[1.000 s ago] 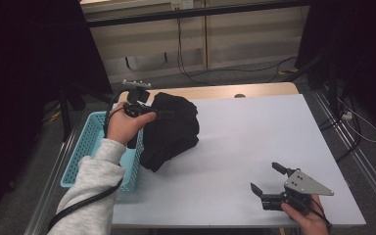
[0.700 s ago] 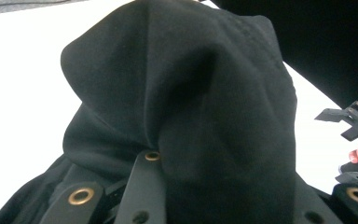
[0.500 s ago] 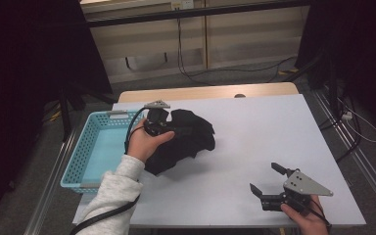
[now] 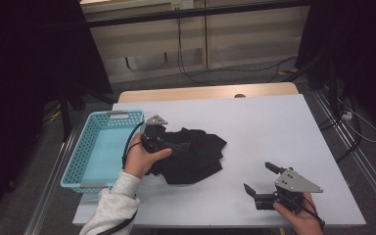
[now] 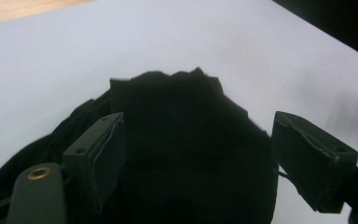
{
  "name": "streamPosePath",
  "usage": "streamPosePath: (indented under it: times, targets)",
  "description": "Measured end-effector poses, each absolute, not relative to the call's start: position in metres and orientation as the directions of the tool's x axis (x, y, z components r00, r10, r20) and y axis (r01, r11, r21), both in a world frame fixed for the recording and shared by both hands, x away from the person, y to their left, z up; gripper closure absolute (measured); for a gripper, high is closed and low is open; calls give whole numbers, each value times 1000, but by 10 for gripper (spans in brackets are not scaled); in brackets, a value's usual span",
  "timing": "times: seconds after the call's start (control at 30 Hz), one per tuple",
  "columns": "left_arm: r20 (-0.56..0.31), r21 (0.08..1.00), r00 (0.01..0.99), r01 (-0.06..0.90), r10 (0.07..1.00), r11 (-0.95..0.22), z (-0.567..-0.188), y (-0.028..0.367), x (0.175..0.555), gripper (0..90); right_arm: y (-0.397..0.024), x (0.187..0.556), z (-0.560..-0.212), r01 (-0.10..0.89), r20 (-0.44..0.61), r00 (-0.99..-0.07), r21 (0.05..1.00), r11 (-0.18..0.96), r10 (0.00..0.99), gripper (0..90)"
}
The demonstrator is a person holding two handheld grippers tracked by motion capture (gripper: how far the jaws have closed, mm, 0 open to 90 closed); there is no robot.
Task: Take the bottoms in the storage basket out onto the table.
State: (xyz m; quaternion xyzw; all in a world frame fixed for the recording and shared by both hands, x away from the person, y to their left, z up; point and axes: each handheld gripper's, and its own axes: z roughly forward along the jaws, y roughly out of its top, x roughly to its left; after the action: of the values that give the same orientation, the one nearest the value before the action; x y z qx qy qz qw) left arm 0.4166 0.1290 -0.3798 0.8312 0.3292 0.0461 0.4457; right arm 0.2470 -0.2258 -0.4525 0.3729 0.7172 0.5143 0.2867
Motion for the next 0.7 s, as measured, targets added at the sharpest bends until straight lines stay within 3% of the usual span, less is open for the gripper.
streamPosePath:
  times: [0.47,0.57,0.7]
  targets:
    - [-201,780,778,494,595,-383,-399,142,392,156,-218,256,-455,269,-35,-557,938,220,829,22]
    - [-187,758,792,493,582,-427,-403,139,392,151,-220,255,-456,279,-30,-547,936,216,836,21]
    - [-214,766,790,500,575,-403,-402,141,389,140,-221,255,-455,283,-25,-534,936,207,845,14]
